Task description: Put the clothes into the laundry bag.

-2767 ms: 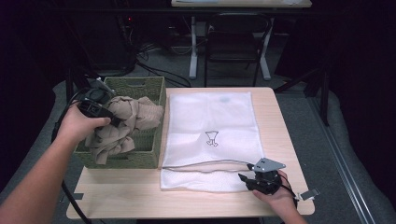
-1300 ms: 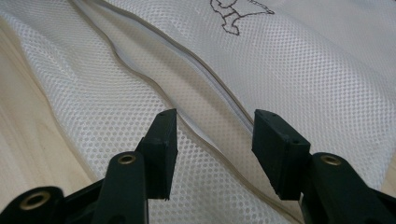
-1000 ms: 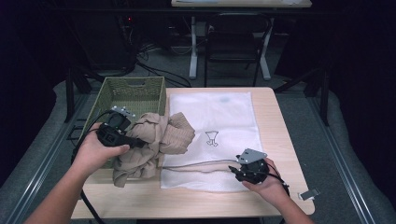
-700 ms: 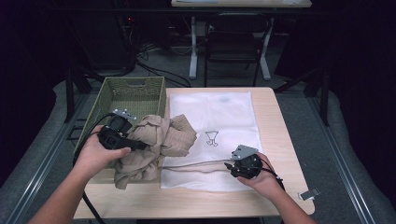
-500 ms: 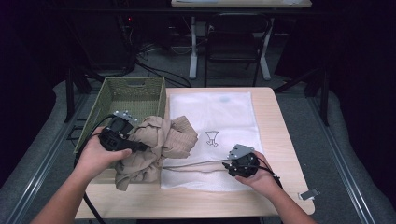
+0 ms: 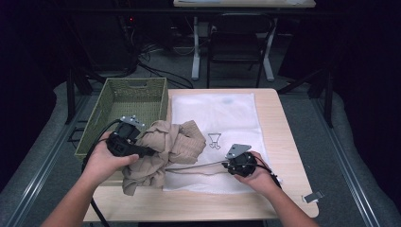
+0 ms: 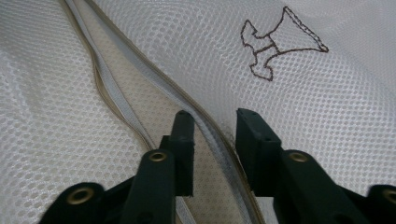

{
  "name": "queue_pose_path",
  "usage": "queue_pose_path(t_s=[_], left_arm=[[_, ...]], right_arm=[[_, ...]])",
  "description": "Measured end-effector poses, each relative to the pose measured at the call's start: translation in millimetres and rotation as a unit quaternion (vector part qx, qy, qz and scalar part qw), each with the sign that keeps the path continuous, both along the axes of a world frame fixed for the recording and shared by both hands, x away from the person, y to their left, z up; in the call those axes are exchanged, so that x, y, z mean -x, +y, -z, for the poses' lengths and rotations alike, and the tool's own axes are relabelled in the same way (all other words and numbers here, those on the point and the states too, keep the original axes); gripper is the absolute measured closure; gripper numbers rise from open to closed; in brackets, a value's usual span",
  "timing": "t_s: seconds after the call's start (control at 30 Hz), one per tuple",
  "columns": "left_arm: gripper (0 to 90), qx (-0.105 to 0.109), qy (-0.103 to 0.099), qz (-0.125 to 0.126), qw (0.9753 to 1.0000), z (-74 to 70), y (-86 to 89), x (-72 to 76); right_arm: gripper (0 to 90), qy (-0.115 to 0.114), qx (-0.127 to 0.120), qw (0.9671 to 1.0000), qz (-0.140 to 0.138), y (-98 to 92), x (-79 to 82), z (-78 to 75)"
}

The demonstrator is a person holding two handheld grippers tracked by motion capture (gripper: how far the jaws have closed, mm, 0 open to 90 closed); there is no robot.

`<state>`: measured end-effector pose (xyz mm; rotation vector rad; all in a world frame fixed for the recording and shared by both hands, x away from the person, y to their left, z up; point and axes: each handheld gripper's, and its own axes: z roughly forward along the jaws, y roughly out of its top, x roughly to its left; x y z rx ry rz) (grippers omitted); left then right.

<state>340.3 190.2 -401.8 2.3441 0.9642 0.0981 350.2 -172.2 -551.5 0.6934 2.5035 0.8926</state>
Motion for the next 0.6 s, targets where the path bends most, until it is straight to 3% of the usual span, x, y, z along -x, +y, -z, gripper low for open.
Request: queue_pose_path(t_s=[0.07, 0.27, 0.6], left_arm=[[69.0, 0.003, -0.003, 0.001, 1.0, 2.1, -0.5, 1.3], [69.0, 0.012, -0.011, 0.008, 0.9998, 6.9, -3.0, 4.2], [69.0, 0.032, -0.016, 0.013, 0.9993, 13.8, -7.0, 8.7]], right_arm=[[76.4, 0.004, -0.008, 1.0, -0.003, -0.5, -1.1, -0.7], [83.4, 0.011, -0.02, 0.9997, -0.004, -2.2, -4.0, -7.2], [86.8, 0.016, -0.037, 0.9991, -0.01, -0.9, -11.4, -22.5]])
